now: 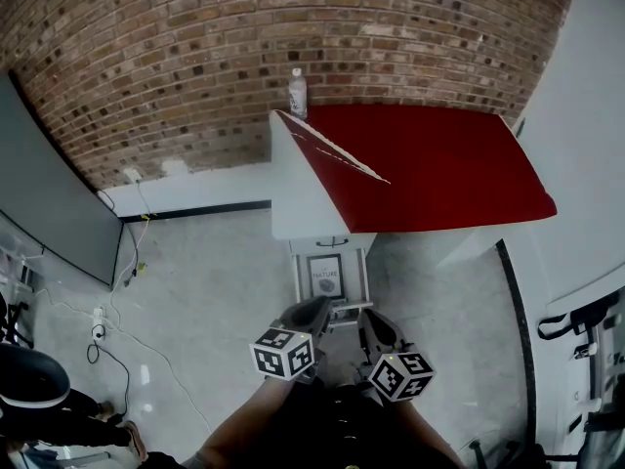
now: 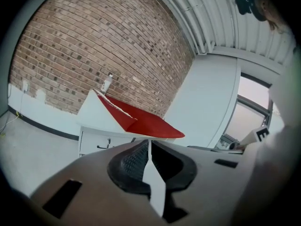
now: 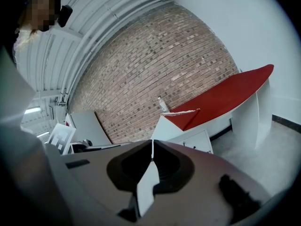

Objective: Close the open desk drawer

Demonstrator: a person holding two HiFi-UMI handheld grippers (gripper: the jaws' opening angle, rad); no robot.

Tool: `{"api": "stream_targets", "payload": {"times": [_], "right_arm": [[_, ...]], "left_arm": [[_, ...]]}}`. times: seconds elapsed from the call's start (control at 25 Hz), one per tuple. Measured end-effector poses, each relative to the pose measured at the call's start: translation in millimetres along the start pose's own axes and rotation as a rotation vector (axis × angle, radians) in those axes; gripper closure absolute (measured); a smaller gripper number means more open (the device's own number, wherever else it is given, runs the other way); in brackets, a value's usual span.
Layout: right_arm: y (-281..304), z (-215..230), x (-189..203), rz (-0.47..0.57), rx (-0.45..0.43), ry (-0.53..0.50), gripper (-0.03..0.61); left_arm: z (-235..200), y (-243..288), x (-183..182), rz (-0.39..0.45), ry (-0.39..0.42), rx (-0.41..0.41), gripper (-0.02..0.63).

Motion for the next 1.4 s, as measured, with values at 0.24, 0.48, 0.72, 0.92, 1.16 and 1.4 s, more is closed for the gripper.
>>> {"api": "stream_targets", "payload": {"times": [0.24, 0.48, 0.72, 0.92, 1.16, 1.4], "right_arm": [[-4, 8, 7, -0.013, 0.007, 0.028, 0.572], [-9, 15, 26, -0.055, -0.054, 0.098, 0.572], [-12, 32, 40, -0.079, -0.054, 0.156, 0.572], [-7, 50, 46, -0.061, -0.052, 0.213, 0.572], [5, 72, 65, -0.062, -0.050, 0.295, 0.572], [14, 89, 82, -0.057, -0.053, 0.351, 0.572]], "left_arm": [[-3, -2, 10, -0.013, -0.046, -0.006, 0.604], [-6, -5, 32, -0.064, -0.095, -0.015, 0.604], [-13, -5, 54, -0.077, -0.173, -0.017, 0.604], [-24, -2, 67, -0.072, -0.238, -0.048, 0.604], [-46, 1, 87, -0.054, -0.281, -0.103, 0.604], [-65, 9, 107, -0.047, -0.323, -0.132, 0.604]]}}
Point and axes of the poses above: the fingertips, and each gripper's own axes: y forward along the fingers, z to its right, x out of its underside, the point moved 5 cm from there along -y, backward along the fingers, and after that the axes turned 6 degrees about -x, right-handed, at the moved point
